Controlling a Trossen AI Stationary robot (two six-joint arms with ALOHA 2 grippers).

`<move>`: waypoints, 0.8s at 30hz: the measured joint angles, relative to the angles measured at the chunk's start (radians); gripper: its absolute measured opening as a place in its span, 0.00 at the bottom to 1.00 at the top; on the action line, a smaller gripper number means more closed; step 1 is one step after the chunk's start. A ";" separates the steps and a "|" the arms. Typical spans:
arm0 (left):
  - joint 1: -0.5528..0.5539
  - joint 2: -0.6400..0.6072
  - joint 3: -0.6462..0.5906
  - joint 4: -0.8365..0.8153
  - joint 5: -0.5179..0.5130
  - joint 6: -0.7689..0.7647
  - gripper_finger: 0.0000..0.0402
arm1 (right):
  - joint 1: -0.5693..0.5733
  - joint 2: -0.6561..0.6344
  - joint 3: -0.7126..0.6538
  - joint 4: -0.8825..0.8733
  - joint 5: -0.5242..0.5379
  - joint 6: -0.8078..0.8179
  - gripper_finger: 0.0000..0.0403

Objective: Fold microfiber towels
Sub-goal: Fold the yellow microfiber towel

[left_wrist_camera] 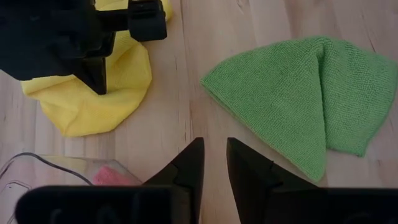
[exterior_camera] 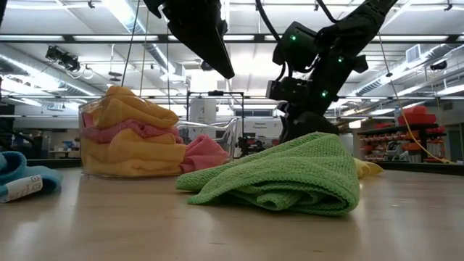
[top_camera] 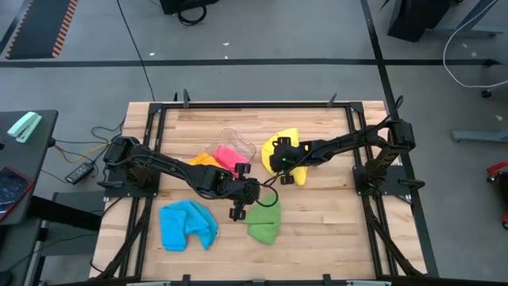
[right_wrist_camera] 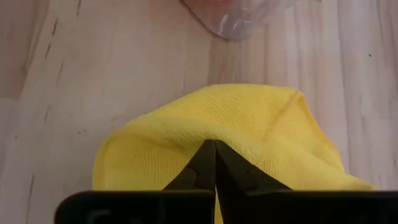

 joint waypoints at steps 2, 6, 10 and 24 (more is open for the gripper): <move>0.000 0.000 0.000 0.000 0.000 0.000 0.19 | 0.005 -0.004 0.000 -0.003 0.000 -0.015 0.01; 0.000 0.000 0.000 -0.007 0.000 0.000 0.19 | 0.034 -0.054 0.000 -0.040 0.013 -0.020 0.01; 0.000 0.000 0.000 -0.007 0.000 0.000 0.20 | 0.074 -0.137 0.000 -0.077 0.070 0.042 0.01; 0.000 0.000 0.000 -0.007 0.000 -0.006 0.20 | 0.040 -0.012 0.000 -0.098 0.063 0.181 0.43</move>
